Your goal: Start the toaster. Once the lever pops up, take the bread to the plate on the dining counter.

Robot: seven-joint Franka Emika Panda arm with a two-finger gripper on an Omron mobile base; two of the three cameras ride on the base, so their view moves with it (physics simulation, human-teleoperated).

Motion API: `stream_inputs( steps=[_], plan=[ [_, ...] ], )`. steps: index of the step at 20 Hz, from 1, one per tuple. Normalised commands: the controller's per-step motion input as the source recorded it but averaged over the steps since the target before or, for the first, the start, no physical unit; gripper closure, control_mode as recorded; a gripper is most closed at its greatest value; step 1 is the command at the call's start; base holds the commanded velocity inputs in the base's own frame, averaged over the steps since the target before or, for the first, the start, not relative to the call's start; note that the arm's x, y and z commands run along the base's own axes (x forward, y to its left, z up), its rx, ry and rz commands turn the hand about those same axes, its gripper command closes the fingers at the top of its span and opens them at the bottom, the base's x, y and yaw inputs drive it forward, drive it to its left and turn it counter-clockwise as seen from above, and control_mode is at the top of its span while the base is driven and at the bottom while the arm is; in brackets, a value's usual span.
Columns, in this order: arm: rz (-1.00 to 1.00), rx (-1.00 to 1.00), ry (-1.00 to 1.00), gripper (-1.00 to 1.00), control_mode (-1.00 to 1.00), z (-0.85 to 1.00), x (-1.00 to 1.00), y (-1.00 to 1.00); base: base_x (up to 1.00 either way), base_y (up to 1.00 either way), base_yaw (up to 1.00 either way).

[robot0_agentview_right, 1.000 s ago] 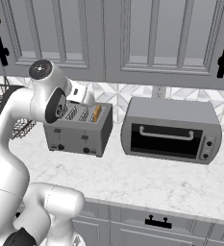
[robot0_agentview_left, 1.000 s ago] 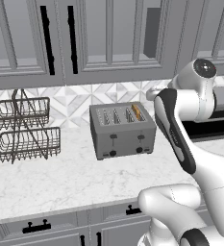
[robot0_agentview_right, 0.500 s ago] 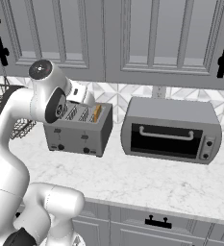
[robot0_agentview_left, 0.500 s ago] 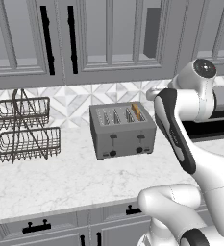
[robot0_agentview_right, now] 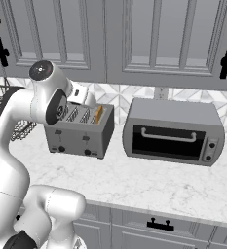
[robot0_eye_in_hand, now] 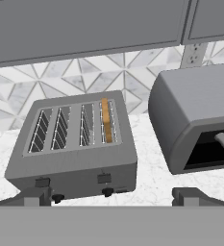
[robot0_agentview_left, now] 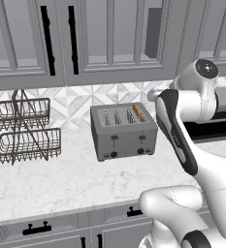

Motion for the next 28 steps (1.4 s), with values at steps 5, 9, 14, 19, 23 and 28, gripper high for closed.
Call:
stream_inputs(
  steps=[5, 9, 14, 19, 23, 28],
  plan=[
    [0.00, 0.00, 0.00, -1.00, -1.00, 0.00, 0.00, 0.00, 0.00, 0.00, 0.00],
    [0.00, 0.00, 0.00, -1.00, -1.00, 0.00, 0.00, 0.00, 0.00, 0.00, 0.00],
    [0.00, 0.00, 0.00, -1.00, -1.00, 0.00, 0.00, 0.00, 0.00, 0.00, 0.00],
    [0.00, 0.00, 0.00, -1.00, -1.00, 0.00, 0.00, 0.00, 0.00, 0.00, 0.00],
    [0.00, 0.00, 0.00, -1.00, -1.00, 0.00, 0.00, 0.00, 0.00, 0.00, 0.00],
    [0.00, 0.00, 0.00, -1.00, -1.00, 0.00, 0.00, 0.00, 0.00, 0.00, 0.00]
  ],
)
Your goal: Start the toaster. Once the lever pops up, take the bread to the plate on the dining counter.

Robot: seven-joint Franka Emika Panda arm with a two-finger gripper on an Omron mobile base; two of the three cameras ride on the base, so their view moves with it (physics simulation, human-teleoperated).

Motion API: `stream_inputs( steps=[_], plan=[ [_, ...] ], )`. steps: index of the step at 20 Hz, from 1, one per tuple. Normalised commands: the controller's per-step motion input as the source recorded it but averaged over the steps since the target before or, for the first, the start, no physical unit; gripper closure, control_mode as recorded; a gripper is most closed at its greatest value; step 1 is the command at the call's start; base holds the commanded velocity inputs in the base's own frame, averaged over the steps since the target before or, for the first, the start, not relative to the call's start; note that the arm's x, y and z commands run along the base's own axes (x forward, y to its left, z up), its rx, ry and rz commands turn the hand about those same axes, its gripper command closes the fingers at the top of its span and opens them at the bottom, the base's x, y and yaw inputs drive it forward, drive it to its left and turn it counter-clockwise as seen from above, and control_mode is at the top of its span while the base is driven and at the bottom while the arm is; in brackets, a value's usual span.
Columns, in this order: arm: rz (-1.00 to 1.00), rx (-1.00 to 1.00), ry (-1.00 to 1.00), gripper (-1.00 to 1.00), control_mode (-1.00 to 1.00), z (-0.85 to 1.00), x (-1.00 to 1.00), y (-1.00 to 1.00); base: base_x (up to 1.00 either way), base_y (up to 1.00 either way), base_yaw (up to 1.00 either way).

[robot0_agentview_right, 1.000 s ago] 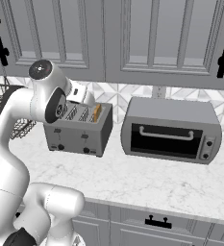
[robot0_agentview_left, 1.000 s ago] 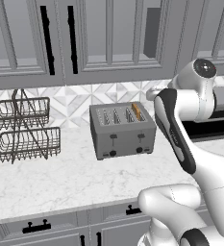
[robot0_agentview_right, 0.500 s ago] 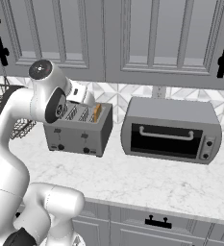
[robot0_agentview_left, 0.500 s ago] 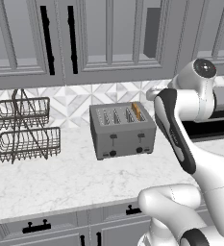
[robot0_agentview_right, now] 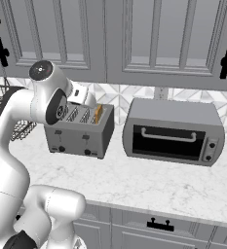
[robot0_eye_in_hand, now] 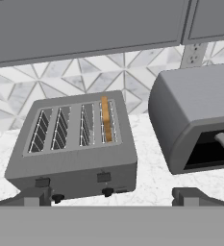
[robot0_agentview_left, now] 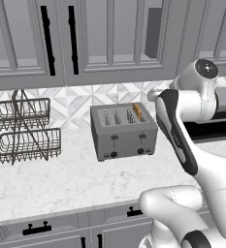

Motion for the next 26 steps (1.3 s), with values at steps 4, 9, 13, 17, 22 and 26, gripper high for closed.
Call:
stream_inputs(
  steps=[4, 9, 13, 17, 22, 26],
  plan=[
    [0.00, 0.00, 0.00, -1.00, -1.00, 0.00, 0.00, 0.00, 0.00, 0.00, 0.00],
    [0.00, 0.00, 0.00, -1.00, -1.00, 0.00, 0.00, 0.00, 0.00, 0.00, 0.00],
    [0.00, 0.00, 0.00, -1.00, -1.00, 0.00, 0.00, 0.00, 0.00, 0.00, 0.00],
    [0.00, 0.00, 0.00, -1.00, -1.00, 0.00, 0.00, 0.00, 0.00, 0.00, 0.00],
    [0.00, 0.00, 0.00, -1.00, -1.00, 0.00, -0.03, 0.00, 0.00, 0.00, 0.00],
    [0.00, 0.00, 0.00, -1.00, -1.00, -0.07, -0.39, 0.06, 0.00, 0.00, 0.00]
  ],
)
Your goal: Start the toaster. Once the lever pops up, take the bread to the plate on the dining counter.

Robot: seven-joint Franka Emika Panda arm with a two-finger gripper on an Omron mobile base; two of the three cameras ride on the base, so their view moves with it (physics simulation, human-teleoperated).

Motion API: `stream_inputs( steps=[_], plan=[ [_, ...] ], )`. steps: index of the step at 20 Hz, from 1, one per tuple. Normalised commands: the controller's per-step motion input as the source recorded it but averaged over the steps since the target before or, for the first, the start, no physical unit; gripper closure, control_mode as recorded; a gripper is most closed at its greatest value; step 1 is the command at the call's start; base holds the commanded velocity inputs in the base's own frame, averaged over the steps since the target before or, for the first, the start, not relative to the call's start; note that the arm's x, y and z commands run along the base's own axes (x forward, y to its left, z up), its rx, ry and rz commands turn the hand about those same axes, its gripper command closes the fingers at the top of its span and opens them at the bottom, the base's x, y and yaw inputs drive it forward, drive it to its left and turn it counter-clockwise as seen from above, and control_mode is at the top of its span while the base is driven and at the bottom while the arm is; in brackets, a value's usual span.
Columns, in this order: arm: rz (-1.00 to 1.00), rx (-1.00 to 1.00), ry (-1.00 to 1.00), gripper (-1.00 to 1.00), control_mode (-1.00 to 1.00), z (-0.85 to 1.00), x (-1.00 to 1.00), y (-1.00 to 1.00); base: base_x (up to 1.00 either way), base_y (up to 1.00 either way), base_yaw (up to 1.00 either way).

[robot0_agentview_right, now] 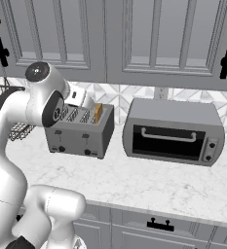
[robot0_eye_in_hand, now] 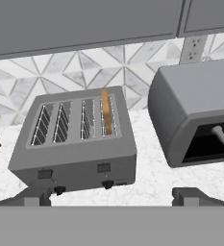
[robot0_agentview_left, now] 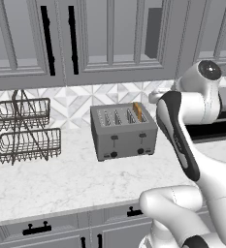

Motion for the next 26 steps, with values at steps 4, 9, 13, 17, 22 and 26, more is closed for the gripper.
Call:
stream_inputs(
  steps=[4, 9, 13, 17, 22, 26],
  plan=[
    [0.00, -0.01, 0.00, -1.00, -1.00, -0.19, -0.41, 0.16, 0.00, 0.00, 0.00],
    [0.00, -0.04, 0.00, -1.00, -1.00, -0.24, -0.11, 0.24, 0.00, 0.00, 0.00],
    [0.00, -0.01, 0.01, -1.00, -1.00, -0.29, 0.00, 0.11, 0.00, 0.00, 0.00],
    [0.00, 0.00, 0.03, -1.00, -1.00, -0.38, 0.00, 0.00, 0.00, 0.00, 0.00],
    [0.00, 0.00, 0.01, -1.00, -1.00, -0.35, 0.17, 0.00, 0.00, 0.00, 0.00],
    [0.00, 0.00, 0.01, -1.00, -1.00, -0.16, 0.44, -0.03, 0.00, 0.00, 0.00]
  ],
)
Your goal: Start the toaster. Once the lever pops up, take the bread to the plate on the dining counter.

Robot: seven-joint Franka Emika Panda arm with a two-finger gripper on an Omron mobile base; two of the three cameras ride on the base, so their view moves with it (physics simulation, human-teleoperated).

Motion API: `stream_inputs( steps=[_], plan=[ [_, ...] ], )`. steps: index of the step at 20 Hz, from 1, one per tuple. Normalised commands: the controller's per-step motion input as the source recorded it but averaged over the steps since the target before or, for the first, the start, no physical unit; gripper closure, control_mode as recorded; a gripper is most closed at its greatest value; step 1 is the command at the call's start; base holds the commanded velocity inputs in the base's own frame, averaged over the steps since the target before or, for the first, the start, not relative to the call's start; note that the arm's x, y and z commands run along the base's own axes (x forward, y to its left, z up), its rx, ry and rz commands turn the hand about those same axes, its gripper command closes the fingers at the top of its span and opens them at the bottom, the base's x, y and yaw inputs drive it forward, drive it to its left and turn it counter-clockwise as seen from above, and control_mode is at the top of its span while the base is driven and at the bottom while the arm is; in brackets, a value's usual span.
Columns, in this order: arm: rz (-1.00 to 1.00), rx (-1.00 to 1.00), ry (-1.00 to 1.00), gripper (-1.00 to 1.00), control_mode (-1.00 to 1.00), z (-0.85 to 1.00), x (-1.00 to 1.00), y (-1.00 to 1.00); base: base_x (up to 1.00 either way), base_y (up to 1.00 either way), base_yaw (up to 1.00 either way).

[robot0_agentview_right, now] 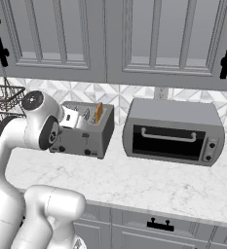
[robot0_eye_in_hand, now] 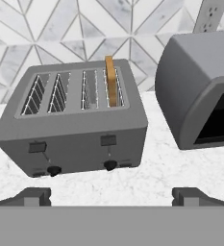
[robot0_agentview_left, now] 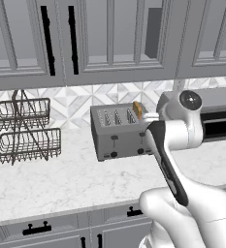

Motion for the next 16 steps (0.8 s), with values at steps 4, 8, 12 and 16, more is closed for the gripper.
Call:
stream_inputs(
  steps=[4, 8, 12, 16],
  plan=[
    [0.00, 0.00, 0.01, -1.00, -1.00, -0.01, 0.46, -0.11, 0.00, 0.00, 0.00],
    [0.00, 0.00, 0.03, -1.00, -1.00, -0.02, 0.46, -0.21, 0.00, 0.00, 0.00],
    [0.00, 0.00, 0.04, -1.00, -1.00, -0.11, 0.41, -0.16, 0.00, 0.00, 0.00],
    [0.00, 0.00, 0.01, -1.00, -1.00, -0.22, 0.34, -0.01, 0.00, 0.00, 0.00]
  ],
)
